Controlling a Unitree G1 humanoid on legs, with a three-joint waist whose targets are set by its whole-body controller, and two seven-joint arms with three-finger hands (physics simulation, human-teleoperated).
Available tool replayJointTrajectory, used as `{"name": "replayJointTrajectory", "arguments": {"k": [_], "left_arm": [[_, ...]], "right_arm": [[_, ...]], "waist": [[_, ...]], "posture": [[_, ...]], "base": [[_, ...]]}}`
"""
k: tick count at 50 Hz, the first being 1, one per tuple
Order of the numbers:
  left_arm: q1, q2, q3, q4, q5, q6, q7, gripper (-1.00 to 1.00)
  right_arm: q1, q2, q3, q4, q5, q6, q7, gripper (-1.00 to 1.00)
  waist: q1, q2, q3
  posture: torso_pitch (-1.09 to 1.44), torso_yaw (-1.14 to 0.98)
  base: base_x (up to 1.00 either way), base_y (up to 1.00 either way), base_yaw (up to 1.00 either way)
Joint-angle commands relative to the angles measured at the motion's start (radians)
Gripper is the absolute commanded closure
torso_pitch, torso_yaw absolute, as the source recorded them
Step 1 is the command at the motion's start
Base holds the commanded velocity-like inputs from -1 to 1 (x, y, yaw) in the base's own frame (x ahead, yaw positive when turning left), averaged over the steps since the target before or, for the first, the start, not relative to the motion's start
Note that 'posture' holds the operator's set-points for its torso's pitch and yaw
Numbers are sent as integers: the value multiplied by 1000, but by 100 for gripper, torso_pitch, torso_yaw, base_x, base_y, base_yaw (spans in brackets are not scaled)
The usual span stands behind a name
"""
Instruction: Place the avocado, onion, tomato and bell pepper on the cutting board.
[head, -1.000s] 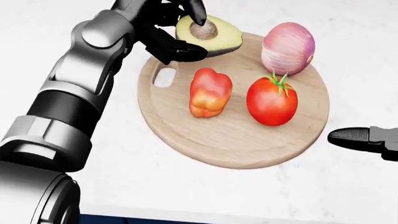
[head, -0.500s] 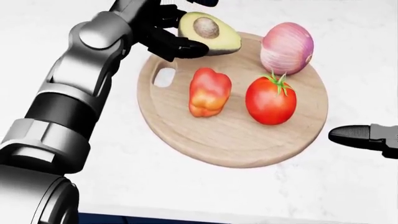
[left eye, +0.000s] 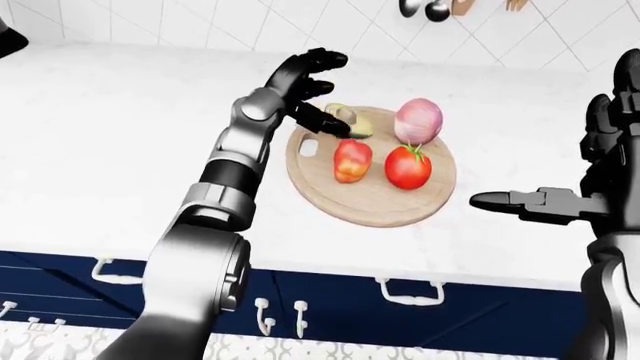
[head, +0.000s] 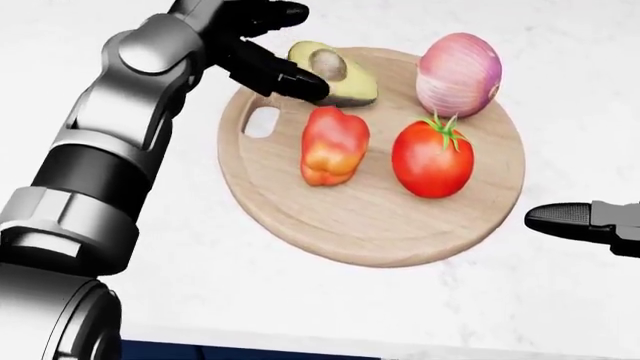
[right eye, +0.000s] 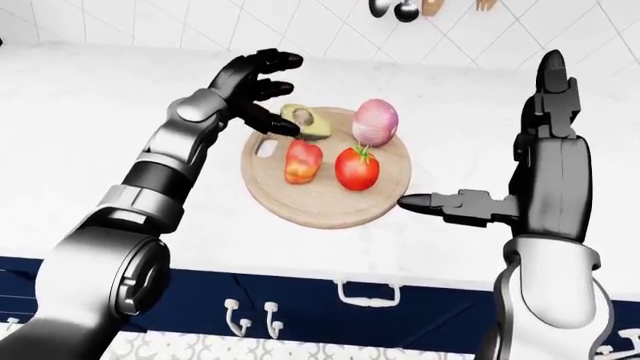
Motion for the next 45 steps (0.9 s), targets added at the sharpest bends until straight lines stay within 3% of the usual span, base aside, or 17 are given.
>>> {"name": "replayJointTrajectory", "arguments": {"k": [1,16,19,21,36,45], "left_arm": [[-56,21,14,-38,-13,-29,18,-49],[-59,123,44,-218,-52,97,35,-47],[-45,137,46,-278,-62,133,50,-69],[-24,145,47,-337,-64,164,59,-100],[245,209,88,-917,-86,478,100,-100],[358,275,131,-1159,-85,627,87,-100]], "right_arm": [[-20,-15,-12,-27,-6,-19,-3,-100],[-33,-26,-11,-31,-5,-3,3,-100],[-37,-25,-2,-27,-9,-2,0,-100],[-37,-23,3,-27,-13,-3,-2,-100],[-50,-19,13,-13,-26,-8,2,-100],[-87,-42,15,-11,-30,23,11,-100]], "waist": [[1,-4,-31],[-1,5,-28],[-3,7,-26],[-3,8,-25],[-7,23,-22],[-8,29,-17]], "posture": [[10,0],[10,0],[10,0],[10,0],[10,0],[10,0]], "base": [[0,0,0],[0,0,0],[0,0,0],[0,0,0],[0,0,0],[0,0,0]]}}
